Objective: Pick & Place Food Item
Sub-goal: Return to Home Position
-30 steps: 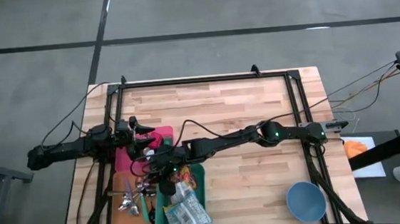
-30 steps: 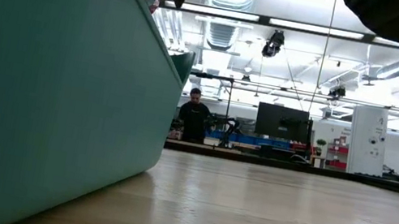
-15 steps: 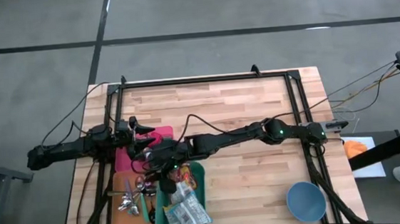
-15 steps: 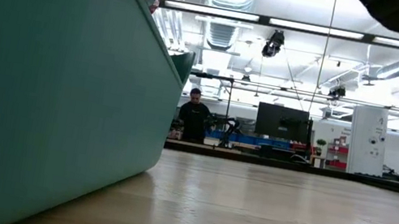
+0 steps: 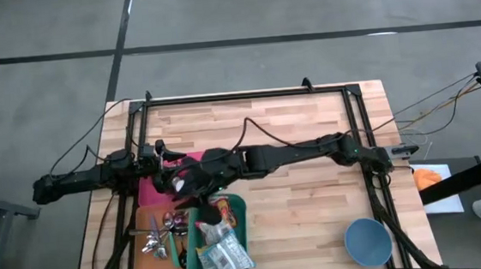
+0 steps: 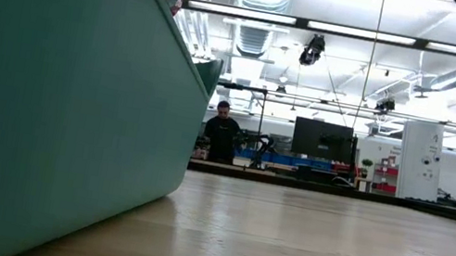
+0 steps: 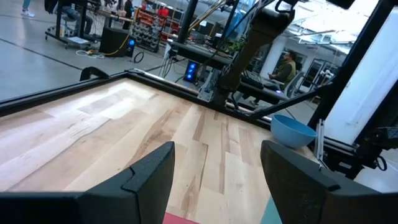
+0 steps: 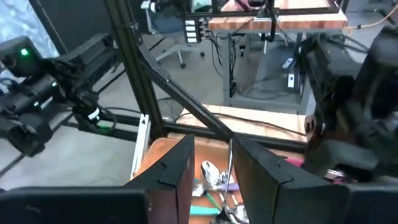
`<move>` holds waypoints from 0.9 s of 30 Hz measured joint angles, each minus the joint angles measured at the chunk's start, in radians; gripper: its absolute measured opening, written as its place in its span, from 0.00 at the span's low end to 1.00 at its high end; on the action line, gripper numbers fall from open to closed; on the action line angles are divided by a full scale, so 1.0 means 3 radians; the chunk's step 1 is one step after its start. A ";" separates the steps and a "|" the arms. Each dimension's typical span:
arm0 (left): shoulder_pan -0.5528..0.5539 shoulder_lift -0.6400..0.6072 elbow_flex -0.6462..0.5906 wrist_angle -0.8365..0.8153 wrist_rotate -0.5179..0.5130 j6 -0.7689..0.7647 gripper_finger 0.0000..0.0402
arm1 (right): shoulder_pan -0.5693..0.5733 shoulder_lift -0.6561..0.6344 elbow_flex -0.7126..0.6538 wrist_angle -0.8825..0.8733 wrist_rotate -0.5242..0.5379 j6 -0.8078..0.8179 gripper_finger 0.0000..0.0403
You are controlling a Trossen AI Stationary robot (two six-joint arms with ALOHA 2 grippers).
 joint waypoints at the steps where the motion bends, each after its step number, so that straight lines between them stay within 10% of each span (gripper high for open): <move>1: 0.0000 0.0000 -0.0001 0.0000 0.0000 0.0000 0.60 | 0.0000 -0.0039 0.0000 -0.0052 0.0000 -0.0032 0.27; 27: 0.0001 0.0001 0.0000 0.0000 0.0000 0.0000 0.60 | 0.0014 -0.0854 -0.0074 -0.0731 0.0007 -0.0534 0.26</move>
